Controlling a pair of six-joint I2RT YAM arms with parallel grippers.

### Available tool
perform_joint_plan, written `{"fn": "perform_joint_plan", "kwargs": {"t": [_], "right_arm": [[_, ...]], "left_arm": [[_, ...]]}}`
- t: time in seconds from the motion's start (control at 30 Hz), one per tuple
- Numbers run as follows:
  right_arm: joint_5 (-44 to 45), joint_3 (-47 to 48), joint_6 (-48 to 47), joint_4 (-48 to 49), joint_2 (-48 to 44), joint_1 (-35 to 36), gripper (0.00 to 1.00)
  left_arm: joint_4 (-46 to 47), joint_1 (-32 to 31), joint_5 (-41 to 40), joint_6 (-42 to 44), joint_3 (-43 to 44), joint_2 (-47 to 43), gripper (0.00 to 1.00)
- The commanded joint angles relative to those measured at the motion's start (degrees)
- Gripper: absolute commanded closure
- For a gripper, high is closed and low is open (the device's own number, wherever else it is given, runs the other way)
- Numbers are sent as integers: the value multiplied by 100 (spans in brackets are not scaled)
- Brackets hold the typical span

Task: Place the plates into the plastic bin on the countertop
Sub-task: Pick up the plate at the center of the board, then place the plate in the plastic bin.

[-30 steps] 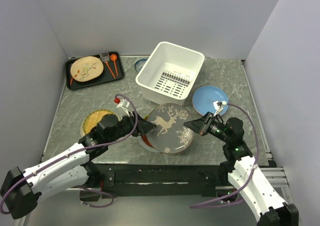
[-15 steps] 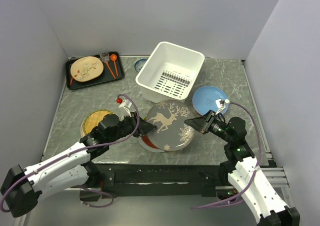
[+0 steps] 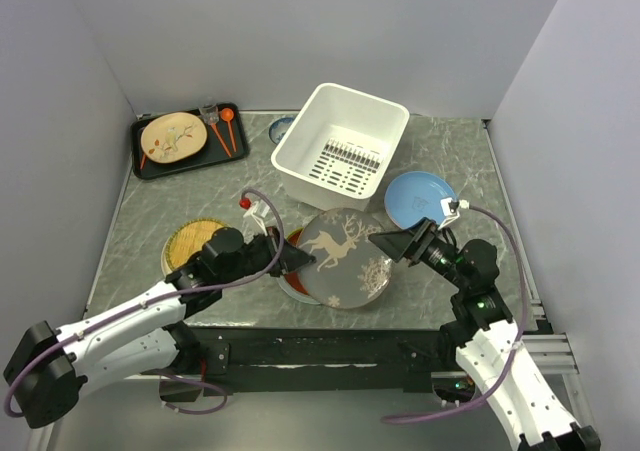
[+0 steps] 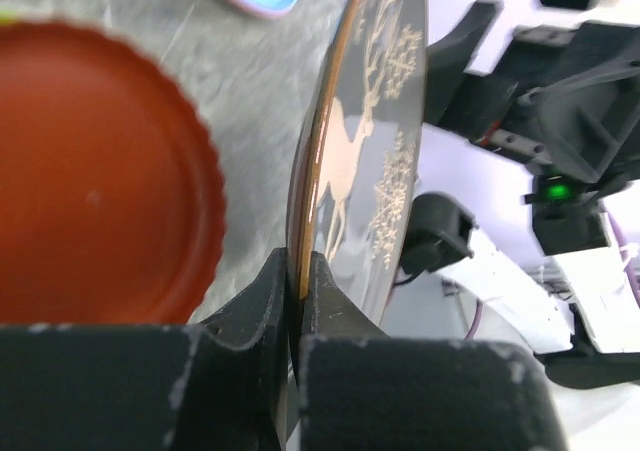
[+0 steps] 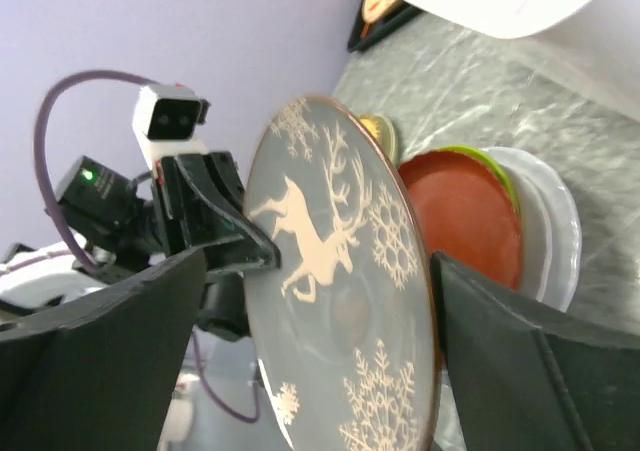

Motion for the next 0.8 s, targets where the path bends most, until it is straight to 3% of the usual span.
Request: {"fn": "perform_joint_plan", "kwargs": {"t": [0.0, 0.33, 0.77], "right_arm": [[591, 349, -322, -537, -115, 24, 0], [1295, 428, -612, -1391, 105, 24, 0], [1664, 779, -1025, -2138, -422, 24, 0]], "left_arm": [[414, -28, 0, 77, 176, -454, 99], [-96, -28, -247, 218, 598, -596, 99], [-368, -28, -396, 384, 1063, -271, 99]]}}
